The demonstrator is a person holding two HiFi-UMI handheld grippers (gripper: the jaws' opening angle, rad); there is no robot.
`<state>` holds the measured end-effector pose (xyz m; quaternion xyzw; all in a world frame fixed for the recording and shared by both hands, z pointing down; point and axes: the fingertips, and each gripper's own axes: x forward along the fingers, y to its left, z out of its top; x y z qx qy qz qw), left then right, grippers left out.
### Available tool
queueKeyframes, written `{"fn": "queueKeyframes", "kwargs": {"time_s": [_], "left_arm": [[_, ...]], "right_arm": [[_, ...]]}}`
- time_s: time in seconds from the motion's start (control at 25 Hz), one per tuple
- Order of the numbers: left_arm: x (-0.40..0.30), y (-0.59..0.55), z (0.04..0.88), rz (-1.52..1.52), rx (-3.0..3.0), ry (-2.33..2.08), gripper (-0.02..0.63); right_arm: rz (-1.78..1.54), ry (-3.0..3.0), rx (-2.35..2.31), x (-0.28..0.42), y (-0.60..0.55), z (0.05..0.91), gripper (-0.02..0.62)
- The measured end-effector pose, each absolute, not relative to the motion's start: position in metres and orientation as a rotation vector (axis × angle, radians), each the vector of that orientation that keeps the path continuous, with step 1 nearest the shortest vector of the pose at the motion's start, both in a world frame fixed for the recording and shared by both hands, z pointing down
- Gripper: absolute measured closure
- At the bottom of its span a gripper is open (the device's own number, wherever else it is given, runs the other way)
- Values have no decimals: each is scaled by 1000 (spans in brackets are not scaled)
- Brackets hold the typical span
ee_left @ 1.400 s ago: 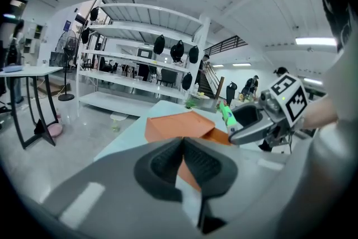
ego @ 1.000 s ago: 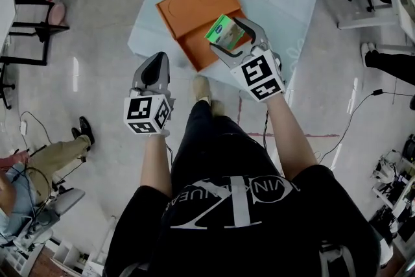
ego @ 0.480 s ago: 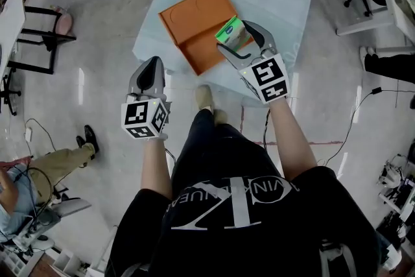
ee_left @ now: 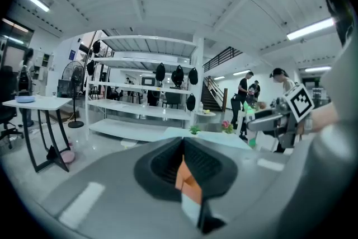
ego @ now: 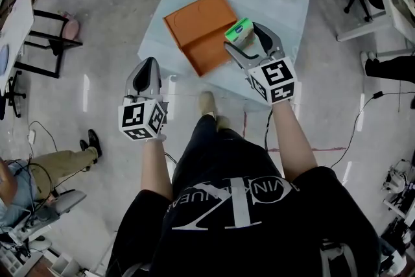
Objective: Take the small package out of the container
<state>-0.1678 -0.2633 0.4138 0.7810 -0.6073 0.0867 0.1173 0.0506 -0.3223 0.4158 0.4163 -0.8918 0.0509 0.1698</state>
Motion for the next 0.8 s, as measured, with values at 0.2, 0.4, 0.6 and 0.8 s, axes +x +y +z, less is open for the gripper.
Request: {"fn": "queueKeyframes", "kwargs": {"time_s": [0.2, 0.4, 0.6, 0.8], "left_arm": [[-174, -256, 399, 230, 2291, -1815, 606], [-176, -250, 387, 202, 2295, -1841, 606], [-177, -245, 371, 162, 2298, -1886, 606], [-178, -242, 356, 128, 2305, -1935, 606]], "right_arm": [[156, -2557, 1231, 58, -319, 403, 232], [176, -2583, 1265, 66, -315, 392, 232], [170, -2613, 1289, 74, -310, 380, 232], [166, -2634, 1316, 80, -308, 369, 232]]}}
